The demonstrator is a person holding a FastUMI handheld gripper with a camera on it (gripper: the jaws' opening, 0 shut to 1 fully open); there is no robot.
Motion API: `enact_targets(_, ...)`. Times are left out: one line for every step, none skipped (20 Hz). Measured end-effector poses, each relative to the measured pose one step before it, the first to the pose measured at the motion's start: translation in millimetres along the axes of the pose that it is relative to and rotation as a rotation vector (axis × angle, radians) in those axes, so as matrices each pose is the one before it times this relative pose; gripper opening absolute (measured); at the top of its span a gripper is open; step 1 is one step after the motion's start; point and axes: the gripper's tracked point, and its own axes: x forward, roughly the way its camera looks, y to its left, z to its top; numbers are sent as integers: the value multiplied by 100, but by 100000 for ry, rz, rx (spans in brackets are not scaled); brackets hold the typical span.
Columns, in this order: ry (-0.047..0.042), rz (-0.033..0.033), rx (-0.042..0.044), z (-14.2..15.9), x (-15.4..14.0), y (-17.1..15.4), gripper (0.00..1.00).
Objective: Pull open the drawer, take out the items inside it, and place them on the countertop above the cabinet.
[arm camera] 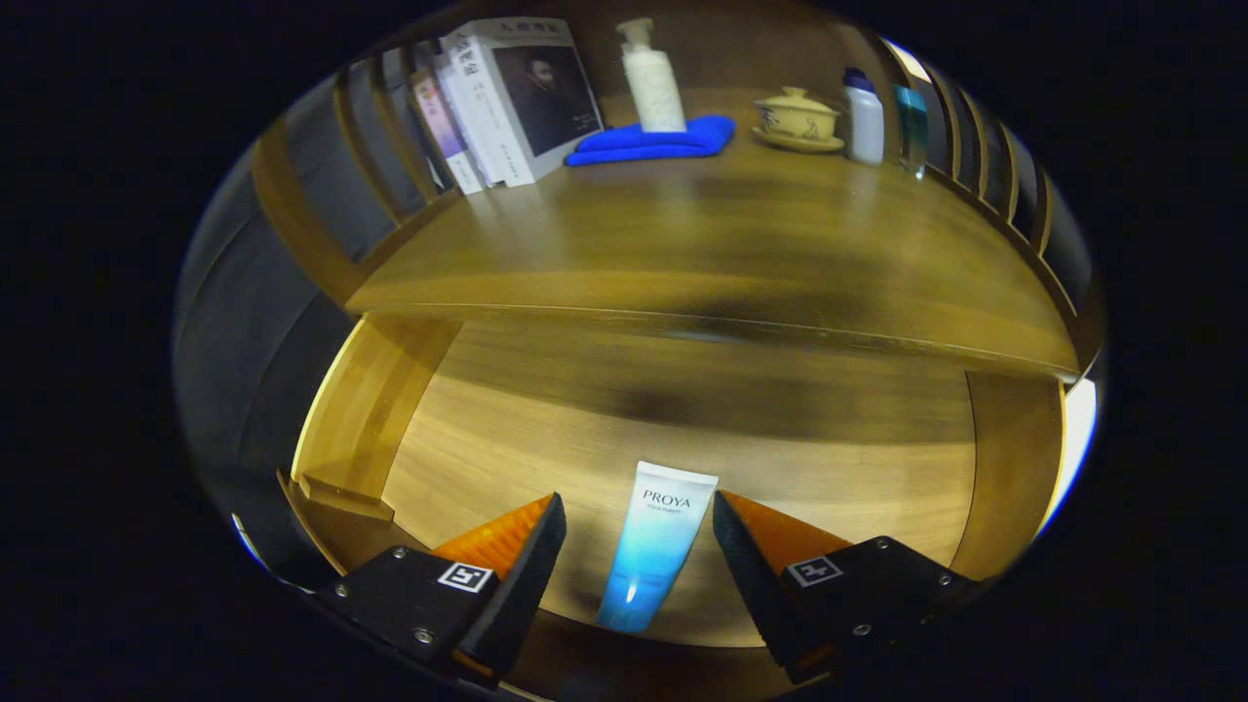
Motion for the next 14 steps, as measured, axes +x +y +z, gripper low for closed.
enact_targets(4870, 762, 194, -773, 458, 87, 93)
enact_targets(3757, 490, 1090, -537, 422, 91, 93)
enact_targets(964, 1256, 453, -29, 122, 125, 89)
enact_targets(-1243, 1008, 375, 281, 19, 63, 88)
enact_targets(661, -600, -181, -371, -38, -141, 85)
enact_targets(1935, -1401, 91, -220, 12, -178, 85)
enact_targets(1694, -1327, 483, -228, 312, -112, 83)
enact_targets(1224, -733, 404, -82, 77, -112, 82)
enact_targets(-443, -1706, -672, 73, 255, -343, 79)
enact_targets(353, -2232, -2173, -138, 258, -358, 78)
enact_targets(-346, -2749, -3696, -189, -21, -347, 71)
enact_targets(-71, -283, -3272, -181, 9, -56, 66)
enact_targets(-542, 117, -1668, 245, -72, 160, 59)
enact_targets(-469, 473, -804, 129, 33, 151, 56)
